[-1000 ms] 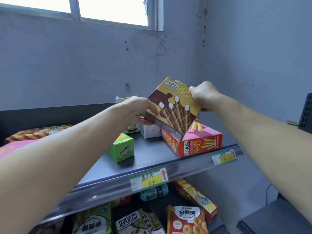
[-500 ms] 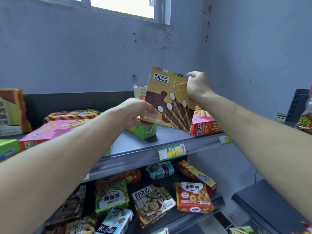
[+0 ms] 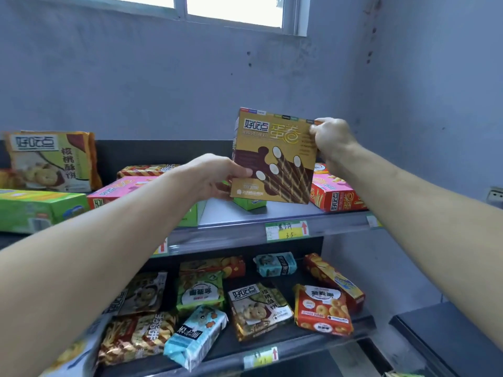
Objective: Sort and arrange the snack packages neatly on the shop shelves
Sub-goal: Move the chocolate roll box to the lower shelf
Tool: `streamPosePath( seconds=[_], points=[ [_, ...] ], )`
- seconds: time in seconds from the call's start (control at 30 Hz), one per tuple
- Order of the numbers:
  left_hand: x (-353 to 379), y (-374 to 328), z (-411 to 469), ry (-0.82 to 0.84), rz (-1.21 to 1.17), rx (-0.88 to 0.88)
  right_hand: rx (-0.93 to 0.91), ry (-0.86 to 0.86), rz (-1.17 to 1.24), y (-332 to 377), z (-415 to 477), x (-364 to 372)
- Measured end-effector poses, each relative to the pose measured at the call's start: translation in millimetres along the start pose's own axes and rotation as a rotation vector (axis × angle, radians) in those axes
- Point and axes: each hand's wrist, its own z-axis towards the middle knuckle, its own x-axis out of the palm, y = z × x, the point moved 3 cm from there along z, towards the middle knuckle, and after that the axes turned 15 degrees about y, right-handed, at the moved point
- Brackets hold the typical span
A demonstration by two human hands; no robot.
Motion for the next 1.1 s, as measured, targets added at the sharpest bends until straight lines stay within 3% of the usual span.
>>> streamPosePath(
  seconds=[0.43, 1.1],
  points=[
    [56.7, 15.9, -42.5, -0.157, 0.028, -0.078, -0.006, 0.196, 0.075, -25.6, -38.6, -20.3],
    [71.8, 50.4, -96.9, -0.074, -0.022, -0.142, 0.009, 0.13, -0.051, -39.5, -102.9, -6.7]
  ],
)
